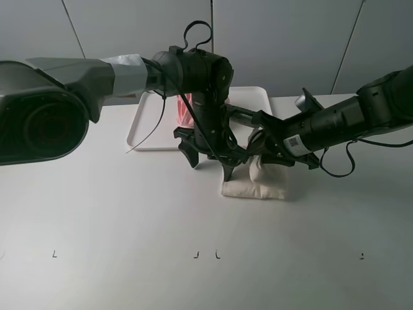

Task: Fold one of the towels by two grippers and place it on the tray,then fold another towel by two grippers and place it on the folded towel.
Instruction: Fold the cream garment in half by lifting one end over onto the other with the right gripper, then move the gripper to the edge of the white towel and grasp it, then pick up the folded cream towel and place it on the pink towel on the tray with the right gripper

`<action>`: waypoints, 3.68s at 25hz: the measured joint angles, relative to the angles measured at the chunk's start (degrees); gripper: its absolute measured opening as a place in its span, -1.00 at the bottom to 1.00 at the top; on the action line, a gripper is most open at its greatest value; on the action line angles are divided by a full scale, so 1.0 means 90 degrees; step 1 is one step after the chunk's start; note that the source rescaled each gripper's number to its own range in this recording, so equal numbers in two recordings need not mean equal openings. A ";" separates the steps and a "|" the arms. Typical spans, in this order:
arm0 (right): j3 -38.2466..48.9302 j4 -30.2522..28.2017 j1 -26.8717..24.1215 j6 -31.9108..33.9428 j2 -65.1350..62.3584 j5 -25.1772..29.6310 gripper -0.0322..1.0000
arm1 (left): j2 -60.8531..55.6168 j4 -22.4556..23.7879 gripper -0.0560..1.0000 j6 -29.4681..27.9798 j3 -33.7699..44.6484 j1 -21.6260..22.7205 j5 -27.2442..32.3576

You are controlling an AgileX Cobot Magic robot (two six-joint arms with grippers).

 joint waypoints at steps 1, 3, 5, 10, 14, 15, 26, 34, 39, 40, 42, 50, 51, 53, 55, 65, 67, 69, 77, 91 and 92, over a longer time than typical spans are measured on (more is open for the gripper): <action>0.0000 -0.0004 0.0000 0.0000 0.0000 -0.0013 0.08 | -0.0014 0.0000 0.97 0.0062 0.0000 0.0012 0.0015; 0.0000 -0.0043 0.0000 0.0000 0.0000 -0.0024 0.18 | -0.0076 0.0000 0.97 0.0130 0.0013 0.0065 0.0060; 0.0000 -0.0086 0.0000 0.0000 0.0000 0.0009 0.18 | -0.0182 0.0000 0.97 0.0221 -0.0026 0.0142 0.0110; 0.0000 -0.0184 0.0039 0.0012 0.0000 0.0301 0.15 | -0.0582 -0.0234 0.97 0.0380 -0.0599 0.0477 0.0007; 0.0000 -0.0184 0.0039 0.0024 0.0000 0.0301 0.15 | -0.0665 -0.0410 0.97 0.0721 -0.1013 0.0712 -0.0017; 0.0000 -0.0202 0.0039 0.0024 0.0000 0.0301 0.18 | -0.0665 -0.0410 0.97 0.0764 -0.1037 0.0745 -0.0017; 0.0000 -0.0512 -0.0727 0.0277 0.0000 0.0640 0.50 | -0.0669 -0.0461 0.97 0.1116 -0.1052 0.0788 -0.0017; -0.0012 -0.1036 -0.1692 0.0317 0.0106 0.1143 0.38 | -0.0669 -0.0540 0.97 0.1252 -0.1052 0.0788 -0.0017; -0.0264 -0.1343 -0.1709 0.0317 0.0832 0.1619 0.37 | -0.0669 -0.0655 0.97 0.1331 -0.1052 0.0788 -0.0017; -0.0322 -0.1358 -0.1709 0.0317 0.0919 0.1658 0.37 | -0.0669 -0.0655 0.97 0.1344 -0.1052 0.0788 -0.0017; -0.0426 -0.1358 -0.1709 0.0317 0.1020 0.1669 0.37 | -0.0669 -0.0703 0.97 0.1353 -0.1052 0.0788 -0.0017; -0.0545 -0.1681 -0.1709 0.0317 0.1063 0.1314 0.37 | -0.0680 -0.0807 0.97 0.1551 -0.0735 0.0788 -0.0005; -0.0545 -0.1726 -0.1709 0.0317 0.1063 0.1265 0.37 | -0.0680 -0.0807 0.97 0.1578 -0.0724 0.0797 -0.0006; -0.0545 -0.1793 -0.1709 0.0317 0.1063 0.1194 0.37 | -0.0680 -0.0807 0.97 0.1608 -0.0691 0.0797 -0.0006; -0.0545 -0.1808 -0.1709 0.0317 0.1063 0.1170 0.37 | -0.0680 -0.0807 0.97 0.1631 -0.0686 0.0797 -0.0006; -0.0545 -0.1848 -0.1431 0.0305 0.1063 0.1033 0.36 | -0.0680 -0.0807 0.97 0.1675 -0.0675 0.0797 -0.0006; -0.0545 -0.1848 -0.1324 0.0305 0.1063 0.0993 0.36 | -0.0680 -0.0807 0.97 0.1685 -0.0675 0.0797 -0.0006; -0.0556 -0.1848 -0.1205 0.0291 0.1063 0.0926 0.34 | -0.0680 -0.0807 0.97 0.1701 -0.0675 0.0797 -0.0006; -0.0566 -0.1848 -0.1104 0.0194 0.1166 0.0743 -0.27 | -0.0680 -0.0822 0.97 0.1966 -0.0675 0.0797 -0.0006; -0.0580 -0.2086 -0.0733 0.0022 0.0923 0.1051 -0.78 | -0.1177 -0.1333 0.97 0.2086 -0.0594 0.1204 -0.0006; -0.0580 -0.2167 -0.0733 0.0076 0.0789 0.1080 -0.78 | -0.1300 -0.1363 0.97 0.2099 -0.0510 0.1314 -0.0021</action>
